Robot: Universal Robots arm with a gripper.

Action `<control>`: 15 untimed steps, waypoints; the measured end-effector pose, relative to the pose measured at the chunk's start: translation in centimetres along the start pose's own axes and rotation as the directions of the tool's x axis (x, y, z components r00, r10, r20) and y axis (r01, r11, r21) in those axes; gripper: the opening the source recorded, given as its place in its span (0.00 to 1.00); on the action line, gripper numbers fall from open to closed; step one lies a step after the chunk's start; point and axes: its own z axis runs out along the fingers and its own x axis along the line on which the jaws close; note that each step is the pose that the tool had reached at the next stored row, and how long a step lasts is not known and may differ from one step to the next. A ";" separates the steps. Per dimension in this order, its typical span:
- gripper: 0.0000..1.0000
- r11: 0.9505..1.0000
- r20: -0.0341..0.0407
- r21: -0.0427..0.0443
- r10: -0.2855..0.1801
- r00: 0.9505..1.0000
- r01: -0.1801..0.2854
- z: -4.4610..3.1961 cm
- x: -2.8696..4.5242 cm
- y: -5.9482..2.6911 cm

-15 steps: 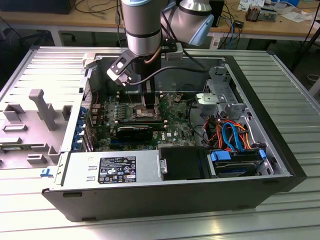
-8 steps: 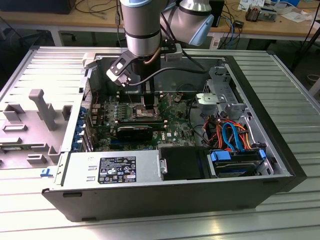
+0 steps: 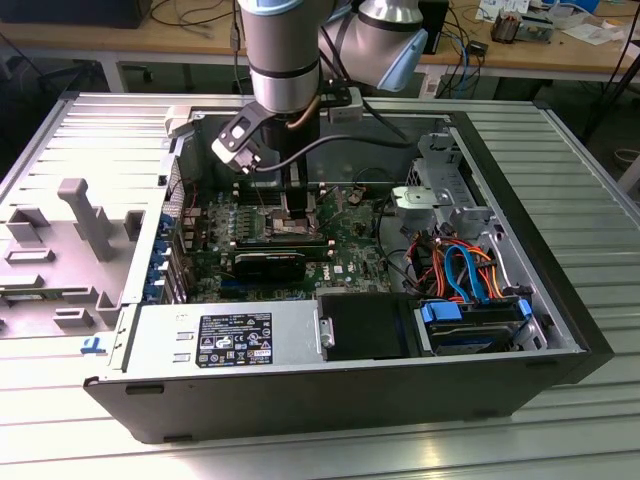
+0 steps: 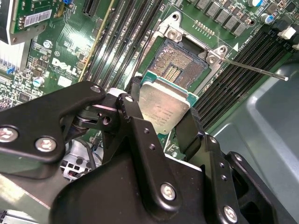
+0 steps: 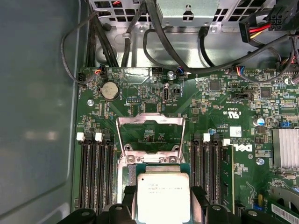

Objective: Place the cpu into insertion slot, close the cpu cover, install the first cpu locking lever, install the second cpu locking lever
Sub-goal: 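Place the cpu into insertion slot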

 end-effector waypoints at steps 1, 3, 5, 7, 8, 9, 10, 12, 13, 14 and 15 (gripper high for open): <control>0.55 1.000 0.000 0.000 0.000 1.000 0.000 0.03 0.00 0.00; 0.55 1.000 0.000 0.000 0.000 1.000 0.000 0.26 0.00 -0.04; 0.55 1.000 0.000 0.000 0.000 1.000 0.000 0.58 0.00 -0.09; 0.55 1.000 0.000 0.000 0.000 1.000 0.000 0.61 -0.01 -0.09; 0.55 1.000 0.000 0.000 0.000 1.000 0.000 0.62 0.00 -0.09; 0.55 1.000 0.000 0.000 0.000 1.000 0.000 0.70 -0.01 -0.10; 0.55 1.000 0.000 0.000 0.000 1.000 0.000 0.76 -0.01 -0.10; 0.55 1.000 0.000 0.000 0.000 1.000 0.000 0.78 -0.01 -0.11; 0.55 1.000 0.000 0.000 0.000 1.000 0.000 0.82 -0.01 -0.11; 0.55 1.000 0.000 0.000 0.000 1.000 0.000 0.84 -0.01 -0.11; 0.55 1.000 0.000 0.000 0.000 1.000 0.000 0.85 -0.01 -0.11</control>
